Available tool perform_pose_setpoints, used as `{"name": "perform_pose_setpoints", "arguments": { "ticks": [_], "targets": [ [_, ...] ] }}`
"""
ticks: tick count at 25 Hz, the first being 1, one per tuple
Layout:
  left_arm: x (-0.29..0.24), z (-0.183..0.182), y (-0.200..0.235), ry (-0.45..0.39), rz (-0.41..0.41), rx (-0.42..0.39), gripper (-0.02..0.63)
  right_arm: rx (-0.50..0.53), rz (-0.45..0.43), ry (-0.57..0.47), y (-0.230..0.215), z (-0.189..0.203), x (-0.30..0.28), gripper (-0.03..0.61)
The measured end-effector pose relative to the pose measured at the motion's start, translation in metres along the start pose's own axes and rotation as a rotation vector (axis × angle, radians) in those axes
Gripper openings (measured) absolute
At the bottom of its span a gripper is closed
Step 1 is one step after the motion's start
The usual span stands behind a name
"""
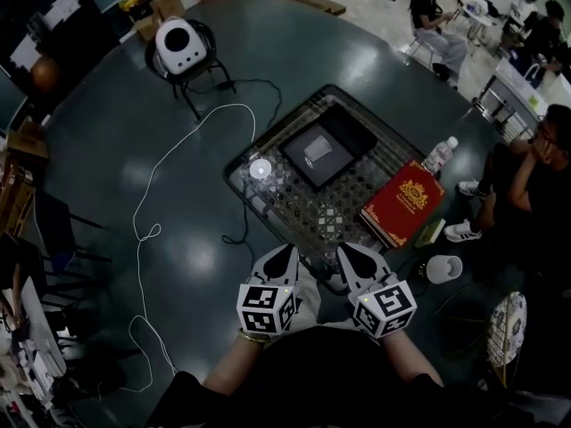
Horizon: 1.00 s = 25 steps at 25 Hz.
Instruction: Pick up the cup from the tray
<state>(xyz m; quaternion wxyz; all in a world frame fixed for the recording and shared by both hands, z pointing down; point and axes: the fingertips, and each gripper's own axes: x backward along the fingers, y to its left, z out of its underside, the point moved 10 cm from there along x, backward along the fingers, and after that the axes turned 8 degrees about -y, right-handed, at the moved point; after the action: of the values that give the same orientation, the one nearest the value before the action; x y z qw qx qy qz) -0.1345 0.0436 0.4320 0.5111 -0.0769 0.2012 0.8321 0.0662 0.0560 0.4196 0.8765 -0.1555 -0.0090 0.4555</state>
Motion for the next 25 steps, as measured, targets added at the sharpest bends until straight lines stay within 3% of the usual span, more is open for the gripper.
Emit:
{"name": "perform_pose_setpoints", "arguments": {
  "ticks": [8,20,22,25],
  "targets": [
    [-0.068,-0.025,0.039,0.074,0.053,-0.009,0.012,-0.026,0.051,0.028,-0.031,-0.012,-0.060,0.012],
    [-0.181,-0.043,0.081,0.216,0.187,-0.095,0.017,-0.089,0.155,0.075,-0.079,-0.017,-0.124,0.012],
    [-0.200,-0.043,0.087,0.251,0.208,-0.110,0.033,-0.099,0.168,0.082,-0.086,-0.016,-0.132,0.012],
    [-0.227,-0.043,0.093,0.307,0.246,-0.133,0.116,-0.112,0.183,0.089,-0.095,-0.014,-0.142,0.011]
  ]
}}
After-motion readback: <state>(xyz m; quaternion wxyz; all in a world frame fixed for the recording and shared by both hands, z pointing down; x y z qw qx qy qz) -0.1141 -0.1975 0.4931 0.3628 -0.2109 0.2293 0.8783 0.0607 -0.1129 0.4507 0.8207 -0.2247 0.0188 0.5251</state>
